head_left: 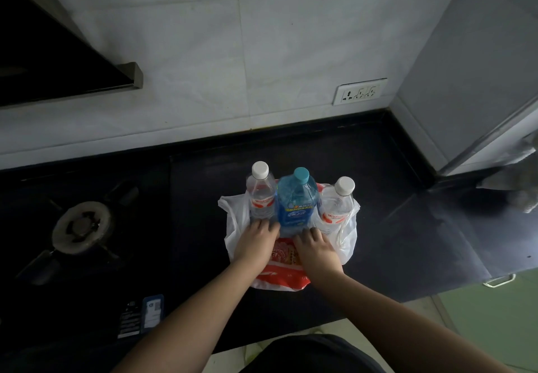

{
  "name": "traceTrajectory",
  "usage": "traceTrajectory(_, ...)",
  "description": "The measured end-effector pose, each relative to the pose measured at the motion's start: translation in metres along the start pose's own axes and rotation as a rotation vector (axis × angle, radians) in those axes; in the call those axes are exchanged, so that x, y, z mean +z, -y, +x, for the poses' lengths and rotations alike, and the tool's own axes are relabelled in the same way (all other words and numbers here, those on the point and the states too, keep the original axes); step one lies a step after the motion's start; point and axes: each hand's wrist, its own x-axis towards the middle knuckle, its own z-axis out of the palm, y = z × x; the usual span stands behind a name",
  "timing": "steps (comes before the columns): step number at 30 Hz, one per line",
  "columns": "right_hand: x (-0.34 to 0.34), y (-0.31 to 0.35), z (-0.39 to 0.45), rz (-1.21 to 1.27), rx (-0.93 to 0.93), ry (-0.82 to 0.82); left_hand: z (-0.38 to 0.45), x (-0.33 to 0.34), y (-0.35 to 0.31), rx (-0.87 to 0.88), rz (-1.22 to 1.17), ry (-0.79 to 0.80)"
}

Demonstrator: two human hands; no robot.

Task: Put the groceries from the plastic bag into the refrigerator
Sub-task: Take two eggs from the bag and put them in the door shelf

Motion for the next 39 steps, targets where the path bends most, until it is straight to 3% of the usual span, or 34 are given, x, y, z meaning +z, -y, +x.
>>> traceTrajectory(8,0.000,-0.004,-0.005,0.024,-0.012,0.025,-0.009,0.002,-0.002,-0.012,-0.076,-0.018)
traceTrajectory(14,-0.006,-0.006,-0.018,0.096,-0.043,-0.032,-0.020,-0.011,-0.005,-0.150,-0.435,-0.106)
traceTrajectory(18,-0.025,0.000,-0.028,0.441,0.004,-0.135,-0.033,-0.033,-0.010,-0.292,-0.759,-0.133)
traceTrajectory(21,-0.048,0.011,-0.033,0.700,0.099,-0.149,-0.045,-0.056,-0.012,-0.453,-1.087,-0.025)
traceTrajectory(24,-0.075,0.023,-0.039,1.003,0.253,-0.086,-0.058,-0.071,-0.009,-0.545,-1.382,-0.013)
traceTrajectory(28,-0.100,0.037,-0.046,1.501,0.372,0.008,-0.076,-0.091,-0.001,-0.545,-1.717,-0.048)
traceTrajectory(32,-0.120,0.049,-0.056,2.034,0.369,0.127,-0.097,-0.120,0.005,-0.503,-1.852,-0.087)
traceTrajectory(39,-0.154,0.086,-0.066,2.296,0.296,0.285,-0.129,-0.180,0.011,-0.394,-1.944,-0.143)
